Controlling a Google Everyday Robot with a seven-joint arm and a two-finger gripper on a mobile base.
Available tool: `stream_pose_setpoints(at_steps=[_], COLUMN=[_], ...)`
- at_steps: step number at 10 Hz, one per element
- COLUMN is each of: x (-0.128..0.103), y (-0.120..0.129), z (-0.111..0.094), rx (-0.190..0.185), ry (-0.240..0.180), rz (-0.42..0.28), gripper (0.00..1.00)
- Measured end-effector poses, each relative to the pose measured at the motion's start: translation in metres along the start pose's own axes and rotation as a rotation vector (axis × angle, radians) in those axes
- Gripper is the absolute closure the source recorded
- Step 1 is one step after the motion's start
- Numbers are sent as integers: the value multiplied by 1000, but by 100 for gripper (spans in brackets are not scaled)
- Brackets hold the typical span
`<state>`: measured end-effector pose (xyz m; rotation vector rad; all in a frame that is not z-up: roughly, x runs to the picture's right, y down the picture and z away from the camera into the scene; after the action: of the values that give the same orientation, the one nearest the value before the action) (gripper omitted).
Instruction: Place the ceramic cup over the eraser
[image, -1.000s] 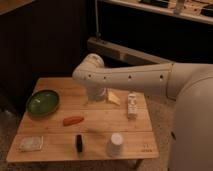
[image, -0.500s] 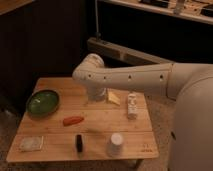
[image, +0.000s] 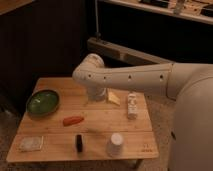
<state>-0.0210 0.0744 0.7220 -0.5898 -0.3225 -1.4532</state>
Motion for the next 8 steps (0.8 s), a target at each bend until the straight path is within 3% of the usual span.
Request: stream_pose_setpoints(at_steps=[4, 8], x=[-3, -20], y=[6, 48], z=[1, 7], rx=[-3, -10], ry=[-2, -17], rz=[4, 32], gripper=[4, 4])
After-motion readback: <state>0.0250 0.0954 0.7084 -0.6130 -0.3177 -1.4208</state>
